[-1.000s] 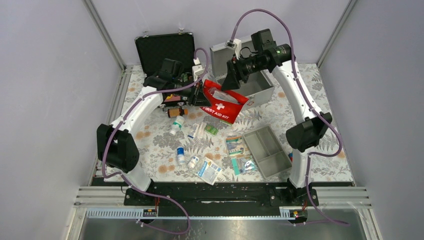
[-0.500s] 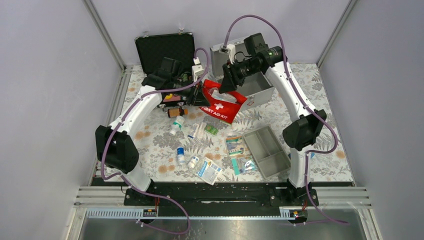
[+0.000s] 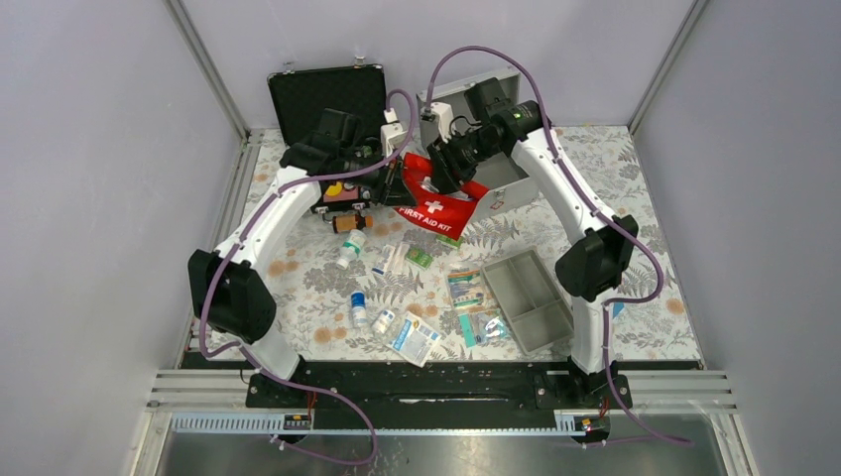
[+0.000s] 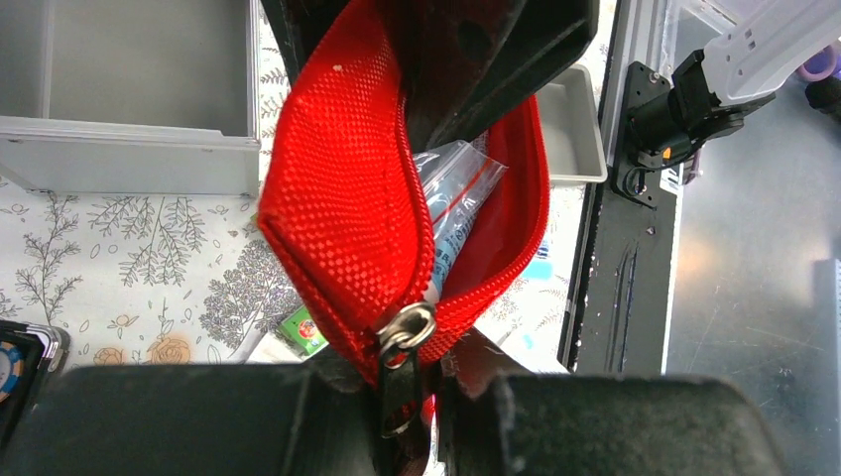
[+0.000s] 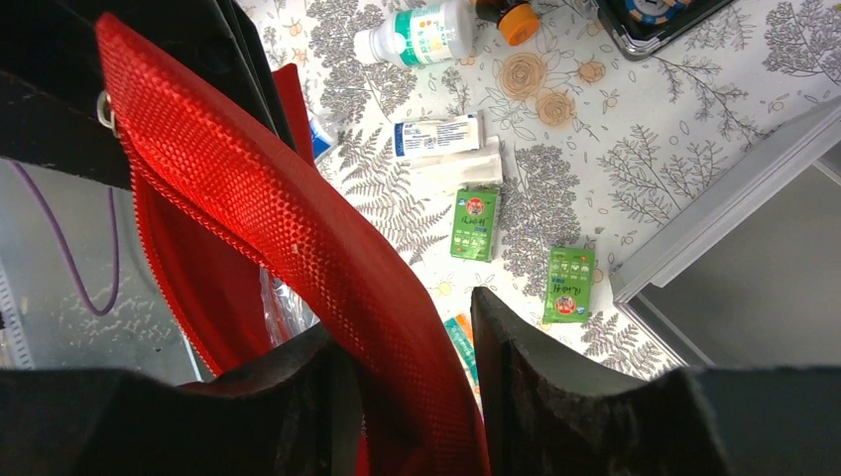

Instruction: Organize the medicine kit

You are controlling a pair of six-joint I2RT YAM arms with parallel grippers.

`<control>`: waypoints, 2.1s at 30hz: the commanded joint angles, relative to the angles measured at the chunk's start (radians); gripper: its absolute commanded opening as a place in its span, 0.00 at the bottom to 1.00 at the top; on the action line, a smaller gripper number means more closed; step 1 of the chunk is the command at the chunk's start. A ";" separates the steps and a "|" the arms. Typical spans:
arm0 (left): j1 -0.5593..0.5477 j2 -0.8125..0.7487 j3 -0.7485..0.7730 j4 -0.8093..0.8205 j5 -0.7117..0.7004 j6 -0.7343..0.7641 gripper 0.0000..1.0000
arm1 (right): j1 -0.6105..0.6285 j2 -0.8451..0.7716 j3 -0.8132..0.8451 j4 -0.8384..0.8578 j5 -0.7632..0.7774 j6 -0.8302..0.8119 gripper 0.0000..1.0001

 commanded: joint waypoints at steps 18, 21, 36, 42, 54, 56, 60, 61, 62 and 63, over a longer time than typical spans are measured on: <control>-0.008 0.023 0.057 -0.091 -0.027 0.178 0.00 | -0.009 -0.149 0.097 -0.283 -0.106 -0.212 0.70; -0.007 0.035 0.083 -0.123 -0.027 0.197 0.00 | -0.014 -0.130 0.096 -0.272 -0.177 -0.239 0.73; -0.009 0.064 0.144 -0.127 0.023 0.135 0.00 | 0.012 -0.090 0.002 -0.122 -0.188 -0.342 0.99; -0.004 0.115 0.171 -0.068 0.004 -0.020 0.00 | 0.015 -0.242 -0.202 0.143 -0.100 -0.271 0.94; -0.003 0.118 0.176 -0.166 0.029 0.101 0.00 | 0.014 -0.427 -0.372 0.322 0.046 -0.327 1.00; -0.004 0.104 0.168 -0.166 0.050 0.129 0.00 | 0.013 -0.412 -0.386 0.337 0.066 -0.316 0.99; -0.005 0.085 0.167 -0.158 0.054 0.156 0.00 | 0.011 -0.350 -0.366 0.321 0.019 -0.274 0.99; -0.006 0.081 0.166 -0.157 0.056 0.162 0.00 | 0.011 -0.335 -0.365 0.321 -0.004 -0.263 1.00; -0.006 0.076 0.165 -0.159 0.056 0.168 0.00 | 0.012 -0.321 -0.359 0.320 -0.023 -0.247 1.00; -0.004 0.072 0.164 -0.158 0.057 0.174 0.00 | 0.011 -0.303 -0.350 0.315 -0.042 -0.236 0.99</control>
